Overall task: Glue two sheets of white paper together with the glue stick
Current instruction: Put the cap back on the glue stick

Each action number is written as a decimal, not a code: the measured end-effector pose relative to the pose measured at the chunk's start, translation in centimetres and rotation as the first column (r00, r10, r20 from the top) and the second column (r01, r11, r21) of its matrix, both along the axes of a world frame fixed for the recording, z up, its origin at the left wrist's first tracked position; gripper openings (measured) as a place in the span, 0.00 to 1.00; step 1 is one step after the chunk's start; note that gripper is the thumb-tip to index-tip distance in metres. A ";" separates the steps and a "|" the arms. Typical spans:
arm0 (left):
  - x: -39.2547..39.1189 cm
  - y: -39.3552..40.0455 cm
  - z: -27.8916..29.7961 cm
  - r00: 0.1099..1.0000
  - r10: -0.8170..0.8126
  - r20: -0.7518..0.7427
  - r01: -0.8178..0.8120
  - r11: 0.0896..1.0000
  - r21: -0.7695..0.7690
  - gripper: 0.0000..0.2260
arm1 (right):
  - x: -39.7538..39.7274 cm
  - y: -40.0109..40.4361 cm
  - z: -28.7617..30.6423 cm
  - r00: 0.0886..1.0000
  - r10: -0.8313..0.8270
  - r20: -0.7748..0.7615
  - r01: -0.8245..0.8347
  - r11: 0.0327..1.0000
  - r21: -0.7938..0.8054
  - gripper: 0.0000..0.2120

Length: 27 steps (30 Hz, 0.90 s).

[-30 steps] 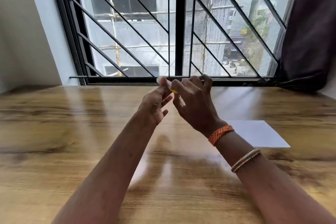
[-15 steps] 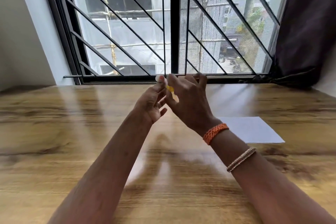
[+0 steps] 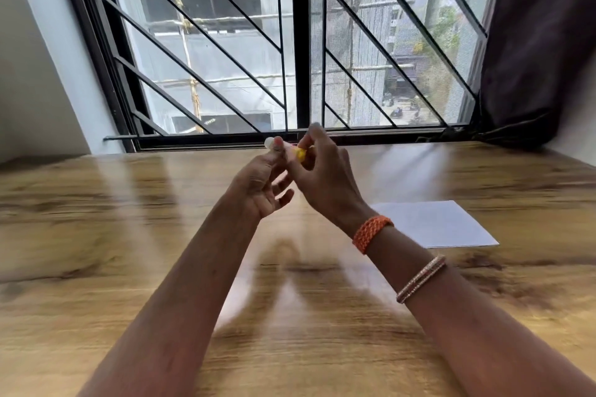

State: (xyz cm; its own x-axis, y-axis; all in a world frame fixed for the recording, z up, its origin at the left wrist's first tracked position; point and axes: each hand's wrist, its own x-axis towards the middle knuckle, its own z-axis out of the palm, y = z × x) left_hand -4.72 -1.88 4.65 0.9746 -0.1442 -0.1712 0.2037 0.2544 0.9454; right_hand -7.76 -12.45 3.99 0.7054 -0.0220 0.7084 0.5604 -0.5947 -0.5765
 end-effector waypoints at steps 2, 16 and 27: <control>0.1 0.2 0.0 1.000 0.016 -0.018 -0.016 1.000 0.019 0.15 | 0.1 -0.3 -0.3 0.935 -0.170 0.311 0.294 0.864 -0.410 0.08; 0.1 -0.1 0.0 1.000 0.022 0.007 -0.022 0.999 -0.023 0.13 | 0.1 0.0 0.6 0.985 0.064 -0.158 -0.020 0.965 0.263 0.12; 0.4 -0.1 -0.3 0.999 0.038 -0.003 -0.038 0.998 -0.058 0.12 | 0.4 -0.1 -0.4 0.983 -0.097 0.154 0.115 0.987 -0.110 0.10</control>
